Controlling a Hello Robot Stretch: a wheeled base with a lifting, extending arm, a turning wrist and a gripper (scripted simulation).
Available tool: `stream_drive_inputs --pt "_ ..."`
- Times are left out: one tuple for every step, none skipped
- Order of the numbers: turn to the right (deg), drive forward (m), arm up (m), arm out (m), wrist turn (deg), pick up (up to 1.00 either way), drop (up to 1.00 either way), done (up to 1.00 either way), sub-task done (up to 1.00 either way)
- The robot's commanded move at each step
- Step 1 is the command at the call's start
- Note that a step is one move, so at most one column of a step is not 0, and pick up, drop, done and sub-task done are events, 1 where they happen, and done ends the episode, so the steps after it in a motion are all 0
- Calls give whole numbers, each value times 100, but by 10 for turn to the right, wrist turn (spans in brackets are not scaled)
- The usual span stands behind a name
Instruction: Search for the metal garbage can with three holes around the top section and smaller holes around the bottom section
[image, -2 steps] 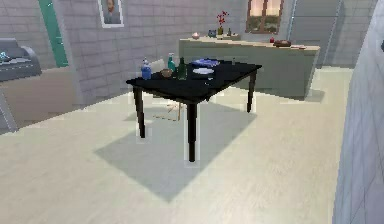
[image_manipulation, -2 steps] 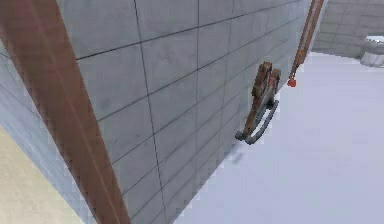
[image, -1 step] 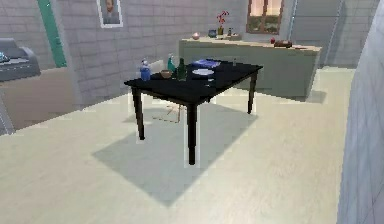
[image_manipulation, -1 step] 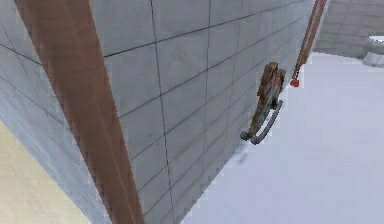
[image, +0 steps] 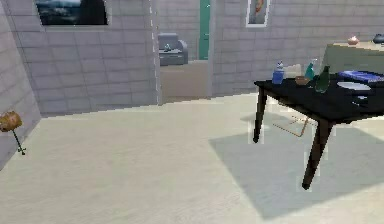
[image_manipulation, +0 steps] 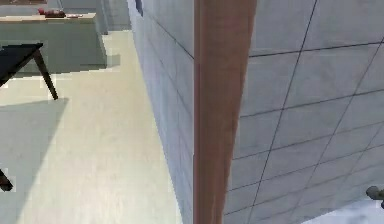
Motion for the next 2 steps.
stream_drive_inputs --pt "0 100 0 0 0 0 0 0 0" --pt "0 100 0 0 0 0 0 0 0"
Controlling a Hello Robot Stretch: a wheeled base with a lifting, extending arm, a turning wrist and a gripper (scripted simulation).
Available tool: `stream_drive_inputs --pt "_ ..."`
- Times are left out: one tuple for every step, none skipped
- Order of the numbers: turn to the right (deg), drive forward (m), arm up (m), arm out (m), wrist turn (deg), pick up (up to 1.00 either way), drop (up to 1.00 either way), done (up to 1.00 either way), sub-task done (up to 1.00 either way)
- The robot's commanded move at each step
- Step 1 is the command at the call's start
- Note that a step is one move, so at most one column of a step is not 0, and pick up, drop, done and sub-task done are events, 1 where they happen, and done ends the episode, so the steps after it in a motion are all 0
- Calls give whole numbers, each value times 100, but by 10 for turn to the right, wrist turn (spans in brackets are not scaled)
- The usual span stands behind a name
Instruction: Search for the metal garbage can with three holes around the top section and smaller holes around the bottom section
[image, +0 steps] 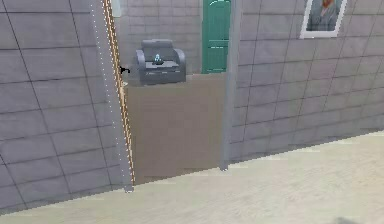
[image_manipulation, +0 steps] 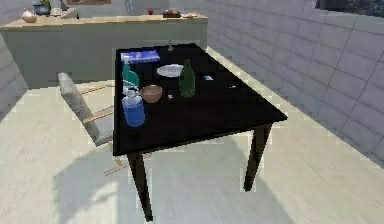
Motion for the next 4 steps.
stream_drive_inputs --pt "-30 0 0 0 0 0 0 0 0" --pt "0 100 0 0 0 0 0 0 0" --pt "0 90 0 0 0 0 0 0 0" --pt "450 0 0 0 0 0 0 0 0"
